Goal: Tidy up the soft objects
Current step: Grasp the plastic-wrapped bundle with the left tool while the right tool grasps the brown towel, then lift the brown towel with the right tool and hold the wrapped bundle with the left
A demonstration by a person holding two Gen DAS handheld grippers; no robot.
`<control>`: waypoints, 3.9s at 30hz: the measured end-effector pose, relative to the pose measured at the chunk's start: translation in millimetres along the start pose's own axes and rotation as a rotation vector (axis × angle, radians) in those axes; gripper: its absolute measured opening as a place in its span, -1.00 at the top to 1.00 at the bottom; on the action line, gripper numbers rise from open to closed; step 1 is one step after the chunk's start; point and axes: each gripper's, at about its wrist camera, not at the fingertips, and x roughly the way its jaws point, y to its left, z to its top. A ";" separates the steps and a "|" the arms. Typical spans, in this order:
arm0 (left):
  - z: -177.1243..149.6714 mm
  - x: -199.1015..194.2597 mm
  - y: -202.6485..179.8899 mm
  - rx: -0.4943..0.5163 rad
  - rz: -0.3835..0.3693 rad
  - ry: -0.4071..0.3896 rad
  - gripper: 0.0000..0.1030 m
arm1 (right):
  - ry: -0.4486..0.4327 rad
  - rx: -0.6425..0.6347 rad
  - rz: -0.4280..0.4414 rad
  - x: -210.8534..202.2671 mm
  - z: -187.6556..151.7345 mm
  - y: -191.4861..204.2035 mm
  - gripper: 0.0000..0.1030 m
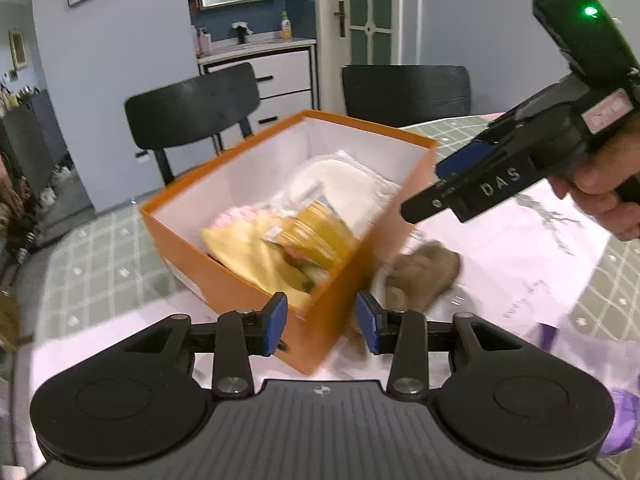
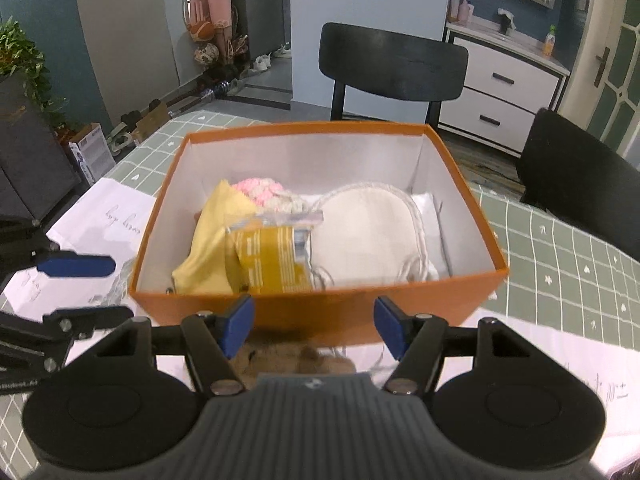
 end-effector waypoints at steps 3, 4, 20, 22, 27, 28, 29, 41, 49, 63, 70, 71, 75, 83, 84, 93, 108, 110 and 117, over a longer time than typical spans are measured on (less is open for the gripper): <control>-11.5 6.8 -11.3 -0.033 -0.045 0.004 -0.05 | 0.015 0.004 0.002 -0.8 -10.9 -3.8 -0.29; -14.6 9.7 -13.5 -0.044 -0.060 0.008 -0.05 | 0.023 0.004 0.003 -0.9 -15.5 -5.4 -0.29; -36.2 68.7 -53.7 -0.144 -0.182 0.115 -0.43 | 0.086 0.078 0.082 -0.1 -64.1 -22.9 -0.40; -34.2 74.6 -52.2 -0.195 -0.201 0.131 -0.45 | 0.084 0.082 0.081 -1.0 -65.6 -25.0 -0.40; -32.7 92.4 -44.3 -0.381 -0.251 0.189 -0.65 | 0.083 0.088 0.078 -0.6 -67.0 -29.8 -0.40; -33.3 96.5 -42.5 -0.423 -0.256 0.203 -0.65 | 0.084 0.090 0.078 -0.2 -67.3 -30.6 -0.40; -33.7 100.0 -41.4 -0.458 -0.256 0.217 -0.65 | 0.084 0.091 0.077 0.5 -67.5 -31.0 -0.40; -46.1 108.3 -34.5 -0.604 -0.281 0.225 -0.18 | 0.083 0.110 0.081 7.1 -70.1 -32.4 -0.41; -43.7 86.7 -22.5 -0.558 -0.270 0.211 -0.14 | 0.084 0.259 0.173 25.2 -64.3 -35.2 -0.70; -49.5 70.8 -4.6 -0.560 -0.256 0.194 -0.13 | 0.148 0.318 0.187 53.3 -60.1 -22.7 0.09; -52.9 53.4 0.9 -0.541 -0.257 0.183 -0.14 | 0.116 0.320 0.198 28.5 -67.1 -35.0 0.14; -53.1 50.3 1.2 -0.536 -0.256 0.181 -0.14 | 0.111 0.315 0.200 23.8 -67.6 -36.5 0.14; -52.4 39.8 3.2 -0.526 -0.253 0.173 -0.14 | 0.096 0.321 0.202 10.0 -69.1 -46.9 0.15; -57.3 23.0 9.6 -0.499 -0.211 0.170 -0.13 | 0.066 0.349 0.175 -17.8 -81.0 -73.2 0.40; -58.1 21.4 10.6 -0.498 -0.207 0.169 -0.13 | 0.066 0.348 0.171 -21.6 -83.1 -76.4 0.90; -66.5 13.9 13.3 -0.504 -0.195 0.171 -0.13 | 0.122 0.274 0.062 -18.5 -97.0 -79.1 0.16; -71.2 12.4 18.0 -0.501 -0.190 0.178 -0.13 | 0.219 0.406 0.073 34.6 -107.2 -64.0 -0.44; -72.7 13.0 20.5 -0.502 -0.189 0.181 -0.13 | 0.234 0.391 0.066 42.3 -106.3 -58.3 -0.51; -74.2 16.0 23.9 -0.496 -0.185 0.183 -0.13 | 0.268 0.350 0.040 56.8 -103.8 -49.2 -0.59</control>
